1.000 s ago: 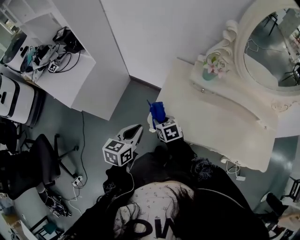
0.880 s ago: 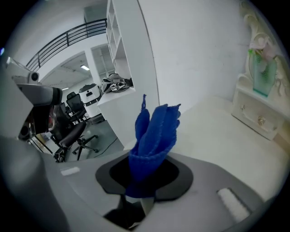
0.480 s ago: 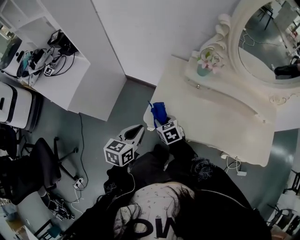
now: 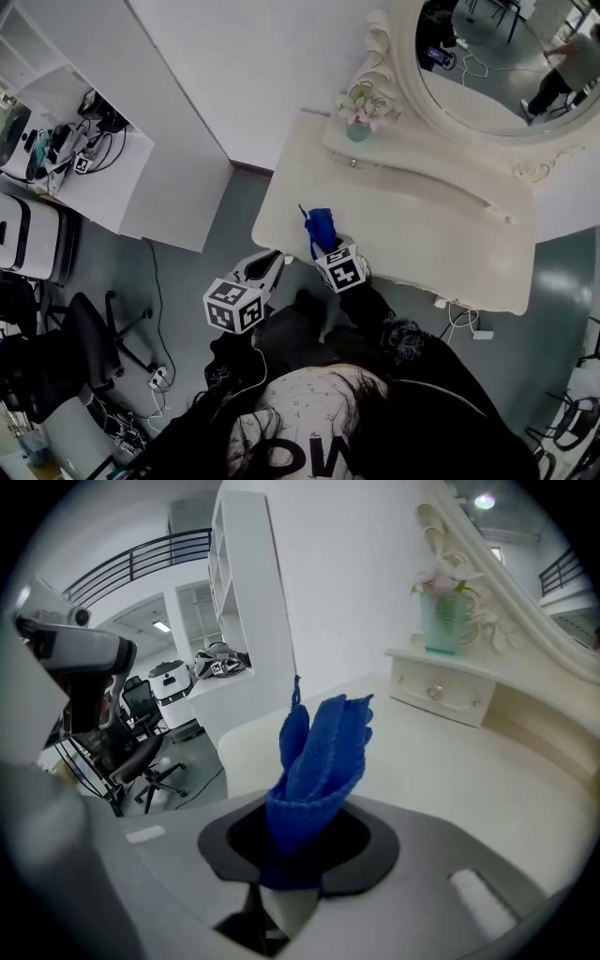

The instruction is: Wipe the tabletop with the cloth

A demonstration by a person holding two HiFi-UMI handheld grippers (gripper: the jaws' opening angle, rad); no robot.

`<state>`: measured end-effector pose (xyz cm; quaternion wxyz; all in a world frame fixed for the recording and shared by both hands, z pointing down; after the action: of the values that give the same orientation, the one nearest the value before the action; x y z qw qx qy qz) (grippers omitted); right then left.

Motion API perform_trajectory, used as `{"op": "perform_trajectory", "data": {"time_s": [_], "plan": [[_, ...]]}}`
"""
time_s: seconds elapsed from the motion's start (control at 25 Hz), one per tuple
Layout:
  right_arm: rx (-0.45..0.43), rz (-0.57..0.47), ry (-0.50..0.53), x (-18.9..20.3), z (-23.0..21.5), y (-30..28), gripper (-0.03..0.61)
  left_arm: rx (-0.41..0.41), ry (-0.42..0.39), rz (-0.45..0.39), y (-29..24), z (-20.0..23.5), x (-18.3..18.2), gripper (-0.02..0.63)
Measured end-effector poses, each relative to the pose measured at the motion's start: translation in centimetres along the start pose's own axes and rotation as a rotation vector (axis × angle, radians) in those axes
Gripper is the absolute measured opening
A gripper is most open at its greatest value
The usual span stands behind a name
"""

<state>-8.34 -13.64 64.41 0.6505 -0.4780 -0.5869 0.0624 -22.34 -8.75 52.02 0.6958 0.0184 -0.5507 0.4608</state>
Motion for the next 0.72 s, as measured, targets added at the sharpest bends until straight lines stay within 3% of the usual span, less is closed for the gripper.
{"op": "perform_trajectory", "data": {"time_s": [0.72], "plan": [[0.198, -0.046, -0.146, 12.8, -15.6, 16.2, 0.109, 0.163, -0.091, 0.051, -10.3, -18.6, 3.1, 0.000]]}}
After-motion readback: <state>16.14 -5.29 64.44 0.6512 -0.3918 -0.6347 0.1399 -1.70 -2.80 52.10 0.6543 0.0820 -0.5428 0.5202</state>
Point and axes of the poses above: the fingertips, and each gripper's own axes: y backward along the fingers, z to its left, x out of its underside, the point moved 5 cm from there along y, backward along the fingers, and after that the axes turned 2 degrees about y, right-handed, at the moved point
